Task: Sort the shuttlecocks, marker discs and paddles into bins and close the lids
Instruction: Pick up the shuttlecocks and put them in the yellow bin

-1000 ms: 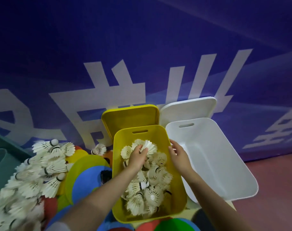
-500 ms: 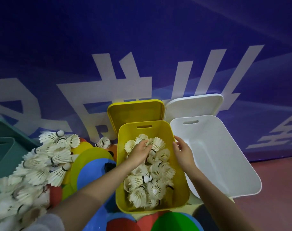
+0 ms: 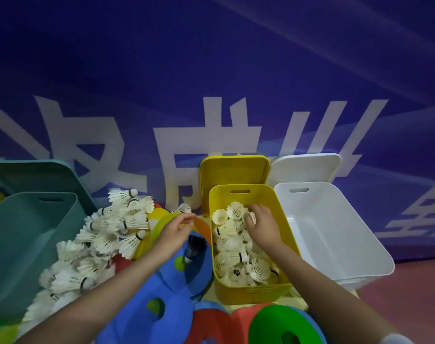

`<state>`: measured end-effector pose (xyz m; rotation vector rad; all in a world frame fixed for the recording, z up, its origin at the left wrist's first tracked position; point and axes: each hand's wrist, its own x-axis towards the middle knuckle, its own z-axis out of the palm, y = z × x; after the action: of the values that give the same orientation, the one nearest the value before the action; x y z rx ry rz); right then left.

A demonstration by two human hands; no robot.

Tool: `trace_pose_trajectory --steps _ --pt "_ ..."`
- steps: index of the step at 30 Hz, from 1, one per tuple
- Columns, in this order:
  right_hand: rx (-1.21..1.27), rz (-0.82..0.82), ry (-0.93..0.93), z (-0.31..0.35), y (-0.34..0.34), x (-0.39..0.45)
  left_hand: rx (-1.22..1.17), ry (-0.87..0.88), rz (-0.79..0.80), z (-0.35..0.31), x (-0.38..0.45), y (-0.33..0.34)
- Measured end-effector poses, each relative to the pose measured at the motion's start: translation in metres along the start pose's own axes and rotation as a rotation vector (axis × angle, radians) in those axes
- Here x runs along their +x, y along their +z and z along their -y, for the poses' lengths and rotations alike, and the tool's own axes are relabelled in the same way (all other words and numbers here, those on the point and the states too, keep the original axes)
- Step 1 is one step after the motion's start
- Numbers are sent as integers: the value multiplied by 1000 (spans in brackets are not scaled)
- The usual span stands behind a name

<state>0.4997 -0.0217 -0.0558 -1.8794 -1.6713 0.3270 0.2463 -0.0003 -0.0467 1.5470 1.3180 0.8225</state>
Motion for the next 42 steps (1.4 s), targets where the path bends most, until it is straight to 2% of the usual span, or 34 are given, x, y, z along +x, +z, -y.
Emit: trace_pose_trajectory --steps 7,13,15,19,22,29,34,37,42 --pt "64 113 -141 90 52 -13 130 8 -169 34 -19 -85" --pt "65 232 -167 149 102 -11 409 -34 -332 77 -38 -164" --pt "33 271 -168 167 118 -7 500 -63 -312 90 -46 -181" --pt "-51 339 -175 198 143 5 666 -67 -168 110 -54 -185" --pt "-123 361 -178 213 160 15 747 -34 -157 118 -52 -183" --pt "-331 411 -332 230 187 36 887 15 -63 131 -30 -181" --pt "-474 480 -458 224 211 51 884 50 -54 144 -9 -187" --pt "-526 483 -472 220 220 60 864 63 -56 152 0 -193" --pt "-656 460 -548 218 226 71 665 106 -63 155 -1 -202"
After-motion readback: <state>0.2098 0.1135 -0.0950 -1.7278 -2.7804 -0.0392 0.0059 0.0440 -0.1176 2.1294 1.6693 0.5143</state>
